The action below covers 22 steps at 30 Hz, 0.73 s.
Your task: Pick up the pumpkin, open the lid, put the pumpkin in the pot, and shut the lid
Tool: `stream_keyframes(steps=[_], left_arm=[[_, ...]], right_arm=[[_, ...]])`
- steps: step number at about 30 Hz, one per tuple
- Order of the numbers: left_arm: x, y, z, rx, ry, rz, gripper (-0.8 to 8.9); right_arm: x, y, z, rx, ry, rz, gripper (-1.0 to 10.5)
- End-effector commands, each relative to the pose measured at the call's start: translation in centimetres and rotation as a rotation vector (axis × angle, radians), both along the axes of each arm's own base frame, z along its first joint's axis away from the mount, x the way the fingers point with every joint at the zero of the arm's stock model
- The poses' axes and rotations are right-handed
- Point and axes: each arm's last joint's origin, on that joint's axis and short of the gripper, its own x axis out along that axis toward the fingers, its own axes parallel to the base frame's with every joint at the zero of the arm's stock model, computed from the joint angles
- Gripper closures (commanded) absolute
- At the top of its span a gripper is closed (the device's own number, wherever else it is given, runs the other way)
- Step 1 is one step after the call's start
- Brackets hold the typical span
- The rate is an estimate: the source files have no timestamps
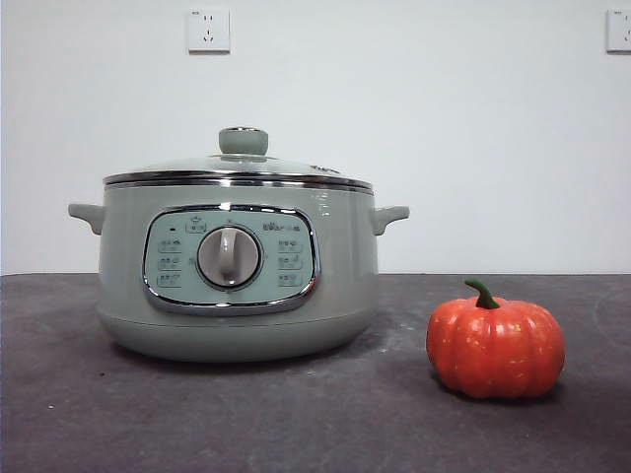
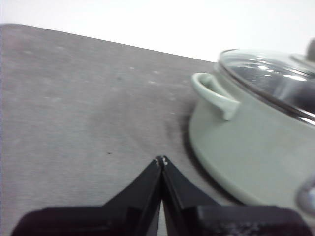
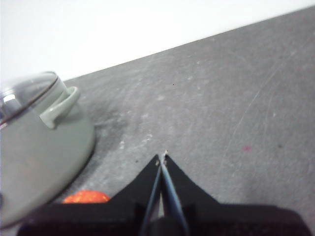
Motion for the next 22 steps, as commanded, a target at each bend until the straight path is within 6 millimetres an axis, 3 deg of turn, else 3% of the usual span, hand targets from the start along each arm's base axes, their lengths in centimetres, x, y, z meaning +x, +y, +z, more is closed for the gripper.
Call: stream_keyframes(steps=[1, 6, 13, 22], left_arm=[[0.0, -0.1, -0.1, -0.063, 0.019, -0.032, 8.21], [-0.6, -0.2, 1.7, -0.103, 0.023, -0.063, 8.21], [-2.1, -0.3, 6.9, -0.098, -0.031, -0.067, 8.21], [-2.6, -0.8, 12.8, 0.018, 0.054, -0.264, 8.21]], right_arm=[[-0.1, 0.0, 0.8, 0.105, 0.004, -0.012, 9.6], [-0.6, 0.0, 3.2, 0.118, -0.054, -0.011, 9.6], [-0.6, 0.1, 7.8, 0.113, -0.088, 0.031, 9.6], [0.5, 0.7, 13.7, -0.047, 0.116, 0.241, 9.6]])
